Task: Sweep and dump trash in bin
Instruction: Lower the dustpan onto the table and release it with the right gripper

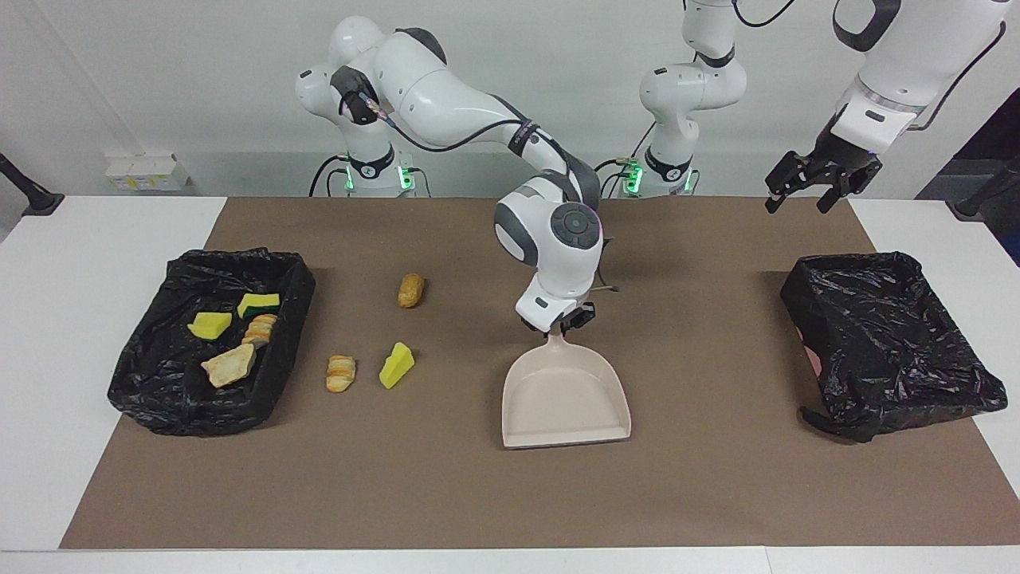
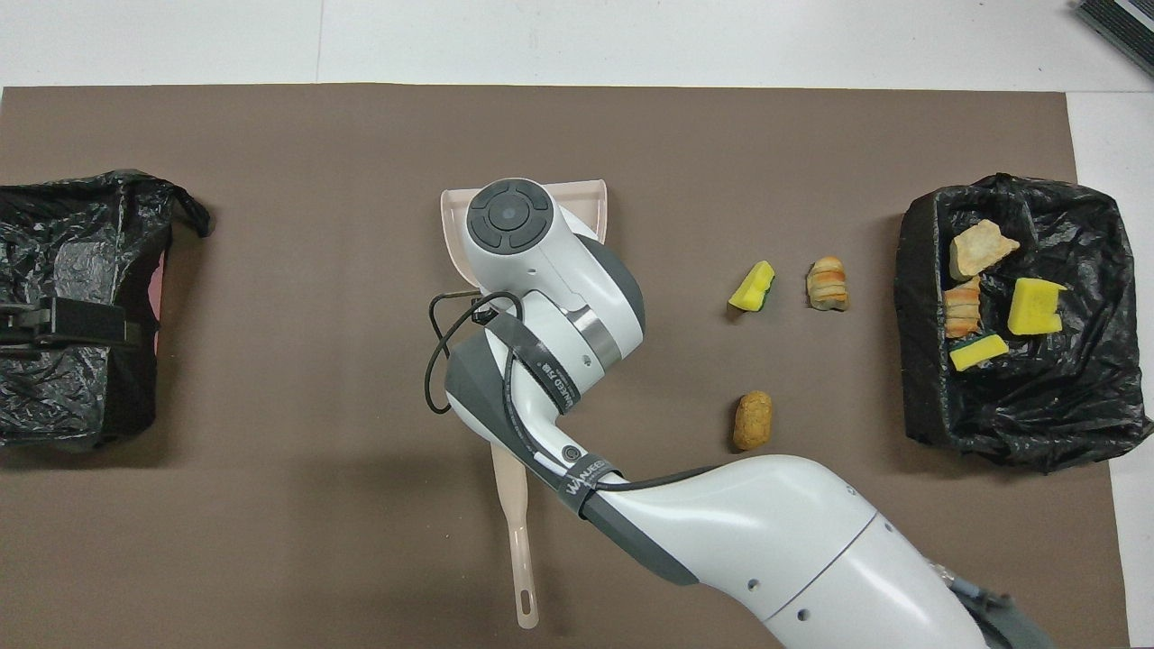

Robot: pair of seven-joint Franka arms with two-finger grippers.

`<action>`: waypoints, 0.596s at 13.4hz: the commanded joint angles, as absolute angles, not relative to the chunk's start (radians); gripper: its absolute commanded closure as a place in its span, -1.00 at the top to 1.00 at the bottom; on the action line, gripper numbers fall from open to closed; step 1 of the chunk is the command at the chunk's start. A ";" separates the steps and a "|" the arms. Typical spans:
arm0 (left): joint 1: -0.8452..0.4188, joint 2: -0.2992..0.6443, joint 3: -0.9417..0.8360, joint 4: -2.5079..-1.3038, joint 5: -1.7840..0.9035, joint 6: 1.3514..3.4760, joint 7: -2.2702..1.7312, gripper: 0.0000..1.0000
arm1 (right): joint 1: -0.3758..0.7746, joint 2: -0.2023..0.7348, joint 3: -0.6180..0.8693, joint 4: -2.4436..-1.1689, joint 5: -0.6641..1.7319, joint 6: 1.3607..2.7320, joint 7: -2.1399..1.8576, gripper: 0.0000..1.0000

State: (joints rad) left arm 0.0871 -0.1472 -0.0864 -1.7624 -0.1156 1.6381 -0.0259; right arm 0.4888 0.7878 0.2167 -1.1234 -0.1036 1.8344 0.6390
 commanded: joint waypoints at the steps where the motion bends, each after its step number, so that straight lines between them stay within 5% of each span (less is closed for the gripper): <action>1: 0.101 -0.141 -0.097 -1.747 -0.098 1.667 -0.032 1.00 | 0.472 0.766 0.224 -1.115 -0.084 1.841 0.664 -0.18; 3: 0.101 -0.140 -0.097 -1.747 -0.098 1.696 -0.034 1.00 | 0.471 0.753 0.224 -1.121 -0.080 1.847 0.667 0.12; 8: 0.088 -0.126 -0.100 -1.747 -0.097 1.769 -0.046 1.00 | 0.454 0.689 0.224 -1.163 -0.075 1.859 0.672 0.51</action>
